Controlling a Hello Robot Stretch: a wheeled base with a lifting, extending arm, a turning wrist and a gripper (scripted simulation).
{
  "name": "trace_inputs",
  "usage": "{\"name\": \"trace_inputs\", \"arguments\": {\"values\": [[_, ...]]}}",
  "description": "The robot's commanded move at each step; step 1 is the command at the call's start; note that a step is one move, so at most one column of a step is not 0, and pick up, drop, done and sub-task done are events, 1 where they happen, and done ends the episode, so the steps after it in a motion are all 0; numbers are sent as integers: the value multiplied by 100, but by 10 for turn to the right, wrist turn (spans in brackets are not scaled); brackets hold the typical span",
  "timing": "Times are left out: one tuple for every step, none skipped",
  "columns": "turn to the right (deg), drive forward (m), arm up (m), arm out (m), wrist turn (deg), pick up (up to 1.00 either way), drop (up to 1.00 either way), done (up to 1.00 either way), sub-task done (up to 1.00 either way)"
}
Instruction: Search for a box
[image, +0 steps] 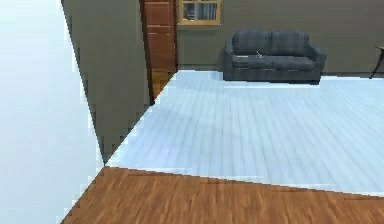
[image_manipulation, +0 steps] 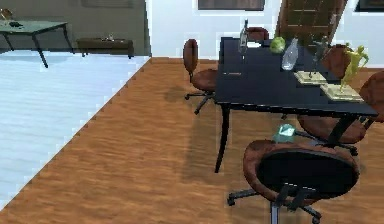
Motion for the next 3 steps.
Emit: {"name": "trace_inputs", "arguments": {"values": [[0,100,0,0,0,0,0,0,0],[0,100,0,0,0,0,0,0,0],[0,100,0,0,0,0,0,0,0]]}}
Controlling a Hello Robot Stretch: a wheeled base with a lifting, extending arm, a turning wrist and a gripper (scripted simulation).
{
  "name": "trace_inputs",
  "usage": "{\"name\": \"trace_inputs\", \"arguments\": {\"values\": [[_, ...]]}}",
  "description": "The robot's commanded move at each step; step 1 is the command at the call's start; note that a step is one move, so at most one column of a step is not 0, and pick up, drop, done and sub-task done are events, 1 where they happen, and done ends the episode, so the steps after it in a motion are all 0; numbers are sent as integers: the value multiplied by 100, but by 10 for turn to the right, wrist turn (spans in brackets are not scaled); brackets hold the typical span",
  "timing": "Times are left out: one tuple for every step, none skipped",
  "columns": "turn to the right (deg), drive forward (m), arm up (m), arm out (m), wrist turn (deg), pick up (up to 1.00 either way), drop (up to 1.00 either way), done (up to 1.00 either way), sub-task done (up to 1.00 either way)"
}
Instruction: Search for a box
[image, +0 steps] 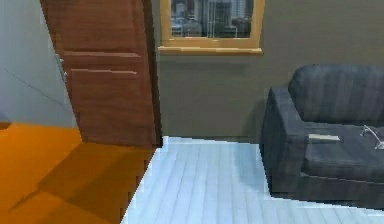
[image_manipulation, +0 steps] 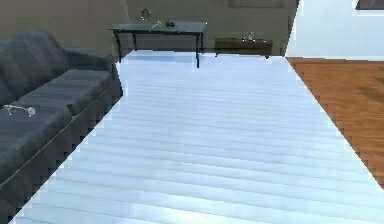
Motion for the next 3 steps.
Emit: {"name": "trace_inputs", "arguments": {"values": [[60,0,0,0,0,0,0,0,0],[0,25,0,0,0,0,0,0,0],[-360,0,0,0,0,0,0,0,0]]}}
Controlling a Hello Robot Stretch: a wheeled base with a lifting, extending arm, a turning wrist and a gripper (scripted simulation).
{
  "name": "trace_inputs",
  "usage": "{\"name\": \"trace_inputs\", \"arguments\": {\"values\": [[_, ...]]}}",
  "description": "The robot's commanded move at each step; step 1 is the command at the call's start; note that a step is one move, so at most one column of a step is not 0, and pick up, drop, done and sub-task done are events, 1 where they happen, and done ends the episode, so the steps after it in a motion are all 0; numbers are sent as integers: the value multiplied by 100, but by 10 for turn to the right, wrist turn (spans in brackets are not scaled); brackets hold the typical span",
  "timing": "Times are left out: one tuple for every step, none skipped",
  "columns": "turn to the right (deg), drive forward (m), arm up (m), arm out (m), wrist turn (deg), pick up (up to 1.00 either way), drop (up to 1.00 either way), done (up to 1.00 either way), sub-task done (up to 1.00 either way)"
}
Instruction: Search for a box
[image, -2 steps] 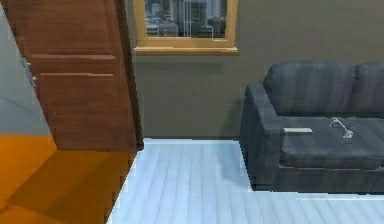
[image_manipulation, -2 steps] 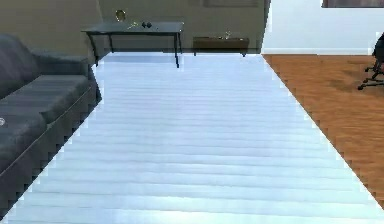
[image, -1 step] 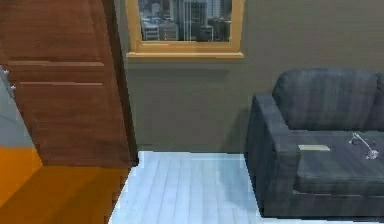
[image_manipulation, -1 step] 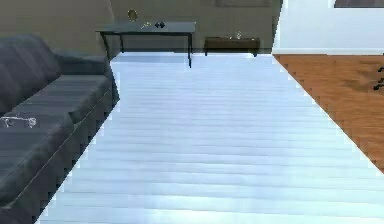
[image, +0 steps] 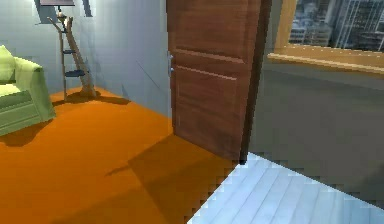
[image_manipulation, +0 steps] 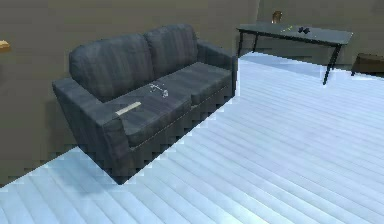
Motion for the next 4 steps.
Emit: {"name": "trace_inputs", "arguments": {"values": [[0,20,0,0,0,0,0,0,0],[-60,0,0,0,0,0,0,0,0],[0,25,0,0,0,0,0,0,0],[-360,0,0,0,0,0,0,0,0]]}}
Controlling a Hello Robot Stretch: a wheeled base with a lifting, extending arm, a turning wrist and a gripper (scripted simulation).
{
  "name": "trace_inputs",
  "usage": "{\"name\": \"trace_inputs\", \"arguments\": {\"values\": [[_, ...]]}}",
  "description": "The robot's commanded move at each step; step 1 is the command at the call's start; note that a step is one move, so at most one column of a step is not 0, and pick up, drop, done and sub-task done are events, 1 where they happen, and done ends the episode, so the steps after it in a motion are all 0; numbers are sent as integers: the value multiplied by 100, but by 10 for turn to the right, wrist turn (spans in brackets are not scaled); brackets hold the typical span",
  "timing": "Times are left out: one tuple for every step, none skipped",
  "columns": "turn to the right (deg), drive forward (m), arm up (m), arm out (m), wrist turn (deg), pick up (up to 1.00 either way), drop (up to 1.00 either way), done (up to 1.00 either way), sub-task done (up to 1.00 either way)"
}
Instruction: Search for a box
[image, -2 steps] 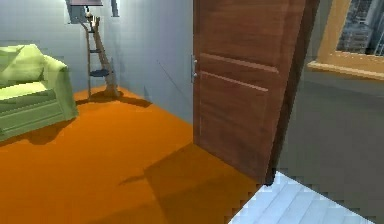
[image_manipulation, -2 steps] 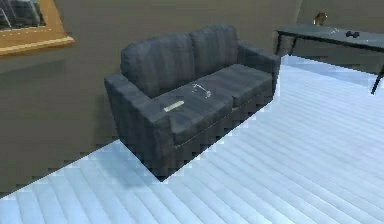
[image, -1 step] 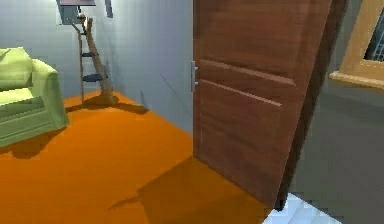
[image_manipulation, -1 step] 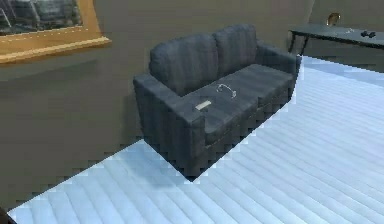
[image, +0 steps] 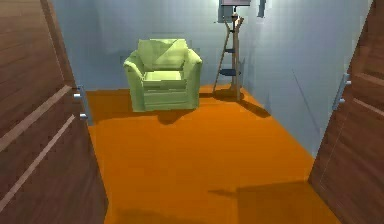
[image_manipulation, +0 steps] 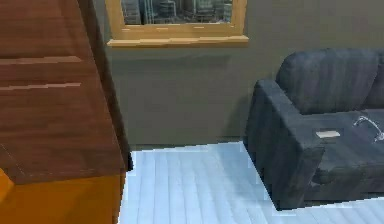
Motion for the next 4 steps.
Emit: {"name": "trace_inputs", "arguments": {"values": [[0,100,0,0,0,0,0,0,0],[0,50,0,0,0,0,0,0,0],[-450,0,0,0,0,0,0,0,0],[-270,0,0,0,0,0,0,0,0]]}}
